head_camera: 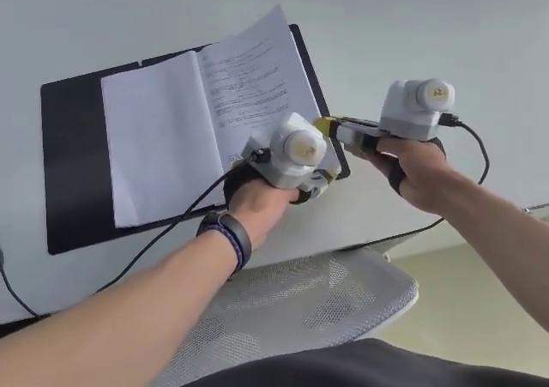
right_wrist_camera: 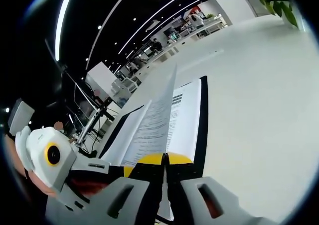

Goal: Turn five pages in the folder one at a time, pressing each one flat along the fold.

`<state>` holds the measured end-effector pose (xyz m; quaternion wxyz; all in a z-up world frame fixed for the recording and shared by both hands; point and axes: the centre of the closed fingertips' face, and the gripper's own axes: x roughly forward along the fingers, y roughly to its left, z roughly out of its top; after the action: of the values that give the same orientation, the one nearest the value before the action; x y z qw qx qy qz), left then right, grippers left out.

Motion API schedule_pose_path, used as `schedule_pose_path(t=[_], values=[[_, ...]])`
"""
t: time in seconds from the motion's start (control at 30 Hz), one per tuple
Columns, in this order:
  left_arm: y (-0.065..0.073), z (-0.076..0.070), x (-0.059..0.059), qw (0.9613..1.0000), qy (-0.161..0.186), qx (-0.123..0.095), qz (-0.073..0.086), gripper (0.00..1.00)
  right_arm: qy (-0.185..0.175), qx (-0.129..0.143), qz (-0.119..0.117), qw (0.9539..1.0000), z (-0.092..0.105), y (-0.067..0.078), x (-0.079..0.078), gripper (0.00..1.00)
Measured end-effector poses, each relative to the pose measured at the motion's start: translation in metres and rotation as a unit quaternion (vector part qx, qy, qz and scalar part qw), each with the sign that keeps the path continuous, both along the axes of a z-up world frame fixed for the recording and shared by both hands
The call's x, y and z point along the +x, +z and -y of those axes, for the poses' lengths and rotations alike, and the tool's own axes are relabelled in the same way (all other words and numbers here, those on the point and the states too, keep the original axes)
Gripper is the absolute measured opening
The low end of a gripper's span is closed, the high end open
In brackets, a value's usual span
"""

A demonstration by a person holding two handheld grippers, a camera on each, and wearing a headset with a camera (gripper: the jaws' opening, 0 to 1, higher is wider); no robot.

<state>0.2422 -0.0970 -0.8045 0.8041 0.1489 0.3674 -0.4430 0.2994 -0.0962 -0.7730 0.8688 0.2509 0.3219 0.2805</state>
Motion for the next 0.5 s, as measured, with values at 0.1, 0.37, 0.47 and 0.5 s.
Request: schedule_pose_path(t=[0.1, 0.37, 0.47, 0.5], values=[[0.005, -0.009, -0.003, 1.0000, 0.004, -0.005, 0.000, 0.43, -0.004, 0.003, 0.003, 1.0000, 0.000, 0.005, 0.001, 0.00], [0.024, -0.036, -0.005, 0.9997, 0.006, -0.021, 0.011, 0.52, -0.018, 0.011, 0.014, 0.9997, 0.003, 0.023, 0.001, 0.00], [0.032, -0.050, -0.004, 0.9994, 0.013, -0.027, 0.017, 0.54, -0.019, 0.015, 0.018, 0.9995, 0.000, 0.030, 0.001, 0.00], [0.034, -0.054, -0.004, 0.9993, 0.015, -0.027, 0.020, 0.55, -0.019, 0.016, 0.021, 0.9995, -0.001, 0.034, 0.001, 0.00]])
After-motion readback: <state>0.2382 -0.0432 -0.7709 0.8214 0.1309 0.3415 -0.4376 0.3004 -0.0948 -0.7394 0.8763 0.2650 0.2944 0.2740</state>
